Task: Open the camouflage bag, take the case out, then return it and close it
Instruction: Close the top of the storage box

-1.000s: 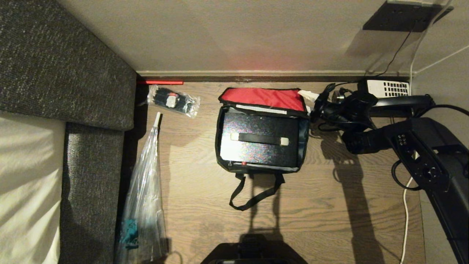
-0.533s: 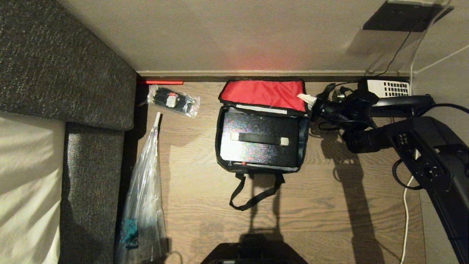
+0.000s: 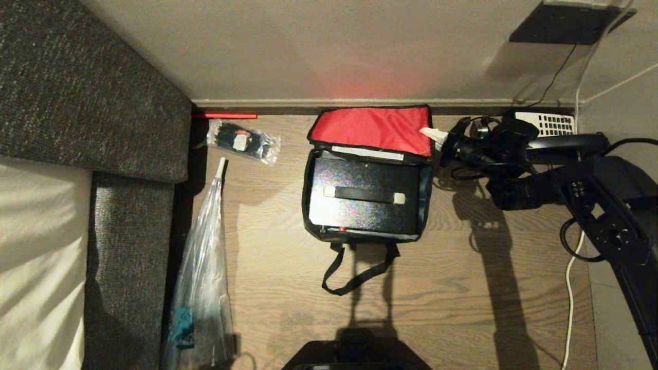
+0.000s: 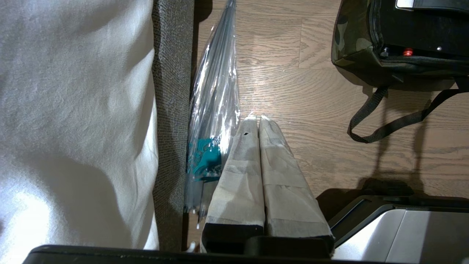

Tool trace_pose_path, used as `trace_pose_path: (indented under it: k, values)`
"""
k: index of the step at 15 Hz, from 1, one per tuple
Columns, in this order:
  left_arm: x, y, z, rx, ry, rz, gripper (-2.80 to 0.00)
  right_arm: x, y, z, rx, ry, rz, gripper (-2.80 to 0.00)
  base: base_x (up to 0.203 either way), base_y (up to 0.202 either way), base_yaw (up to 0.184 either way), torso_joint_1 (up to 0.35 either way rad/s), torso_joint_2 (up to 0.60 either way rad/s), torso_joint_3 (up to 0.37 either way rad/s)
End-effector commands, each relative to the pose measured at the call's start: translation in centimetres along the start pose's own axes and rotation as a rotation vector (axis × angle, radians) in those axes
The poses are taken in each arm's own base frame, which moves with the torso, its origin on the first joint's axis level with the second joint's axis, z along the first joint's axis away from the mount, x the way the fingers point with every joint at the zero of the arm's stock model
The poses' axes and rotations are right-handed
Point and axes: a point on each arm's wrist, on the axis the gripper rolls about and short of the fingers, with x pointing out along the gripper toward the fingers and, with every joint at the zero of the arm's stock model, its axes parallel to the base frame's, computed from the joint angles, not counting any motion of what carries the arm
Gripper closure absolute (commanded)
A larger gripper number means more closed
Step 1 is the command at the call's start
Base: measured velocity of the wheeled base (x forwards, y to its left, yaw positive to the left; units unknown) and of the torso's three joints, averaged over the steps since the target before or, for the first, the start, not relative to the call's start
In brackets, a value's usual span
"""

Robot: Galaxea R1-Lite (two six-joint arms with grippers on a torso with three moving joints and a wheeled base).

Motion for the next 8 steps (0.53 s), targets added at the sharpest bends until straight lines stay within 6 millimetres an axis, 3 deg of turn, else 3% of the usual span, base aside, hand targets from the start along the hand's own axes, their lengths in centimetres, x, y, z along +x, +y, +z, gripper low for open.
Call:
trace_pose_path:
  k: [1, 6, 8]
  values:
    - [0.0, 0.0, 0.0, 0.000, 0.000, 0.000, 0.00, -0.3, 1.0, 0.3, -0.005, 0.005, 0.014, 0.00, 0.000, 0.000, 0.000, 0.000, 0.00, 0.000]
    - [0.0, 0.0, 0.0, 0.000, 0.000, 0.000, 0.00, -1.4, 2.5, 0.0, -0.028, 0.050, 0.007, 0.00, 0.000, 0.000, 0.000, 0.000, 0.00, 0.000]
    - [0.0, 0.0, 0.0, 0.000, 0.001, 0.000, 0.00, -1.9, 2.2, -0.5, -0.048, 0.095, -0.010, 0.00, 0.000, 0.000, 0.000, 0.000, 0.00, 0.000]
